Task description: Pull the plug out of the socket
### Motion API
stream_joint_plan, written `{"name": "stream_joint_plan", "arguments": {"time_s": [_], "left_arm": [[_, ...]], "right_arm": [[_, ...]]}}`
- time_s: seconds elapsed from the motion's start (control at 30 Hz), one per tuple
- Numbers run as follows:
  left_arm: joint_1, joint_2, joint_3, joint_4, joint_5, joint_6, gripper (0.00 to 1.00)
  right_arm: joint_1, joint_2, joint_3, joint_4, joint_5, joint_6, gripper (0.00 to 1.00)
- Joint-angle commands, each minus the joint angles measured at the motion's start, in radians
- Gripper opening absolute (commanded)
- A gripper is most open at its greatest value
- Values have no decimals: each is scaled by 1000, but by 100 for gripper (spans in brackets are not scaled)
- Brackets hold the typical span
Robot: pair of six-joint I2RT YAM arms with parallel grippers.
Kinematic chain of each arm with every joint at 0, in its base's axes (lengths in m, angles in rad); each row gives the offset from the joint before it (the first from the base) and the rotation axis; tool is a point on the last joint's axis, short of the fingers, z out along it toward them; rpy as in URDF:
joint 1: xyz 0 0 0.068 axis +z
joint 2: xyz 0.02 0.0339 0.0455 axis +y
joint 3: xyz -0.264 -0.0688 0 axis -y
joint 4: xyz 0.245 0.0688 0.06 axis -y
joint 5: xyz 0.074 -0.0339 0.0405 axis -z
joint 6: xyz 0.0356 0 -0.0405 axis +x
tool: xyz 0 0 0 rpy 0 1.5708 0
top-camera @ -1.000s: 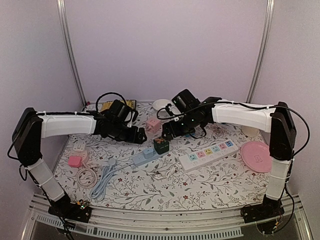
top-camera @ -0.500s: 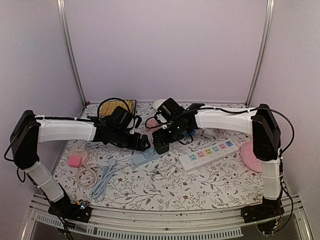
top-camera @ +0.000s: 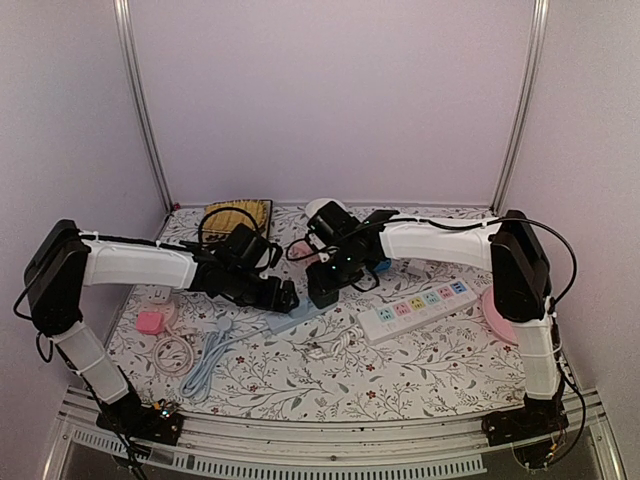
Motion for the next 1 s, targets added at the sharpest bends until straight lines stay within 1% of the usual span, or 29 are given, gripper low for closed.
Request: {"name": "stream_joint_plan", "arguments": {"time_s": [0.0,0.1,0.2,0.4,0.53,0.83,0.97], "left_arm": [[-15,27,-16,5,-21,-14,92],[-14,40,-13,-6,-28,-20,92],[-18,53,-12,-15,-34,-27,92],[-21,72,-14,-32,-55,-24,92],[-20,90,-8,-43,-66,-19,92],[0,142,15,-47,-51,-28,92],[12,141,31,-32,-30,-21,92]], "right_arm": [[12,20,54,-26,18,-4,53],[13,15,84,-42,33,-13,44],[14,2,113,-52,52,-21,40],[13,16,216,-110,93,-37,38],[13,20,258,-142,97,-48,38],[14,18,252,-180,77,-43,36],[13,42,249,-185,67,-39,36]]}}
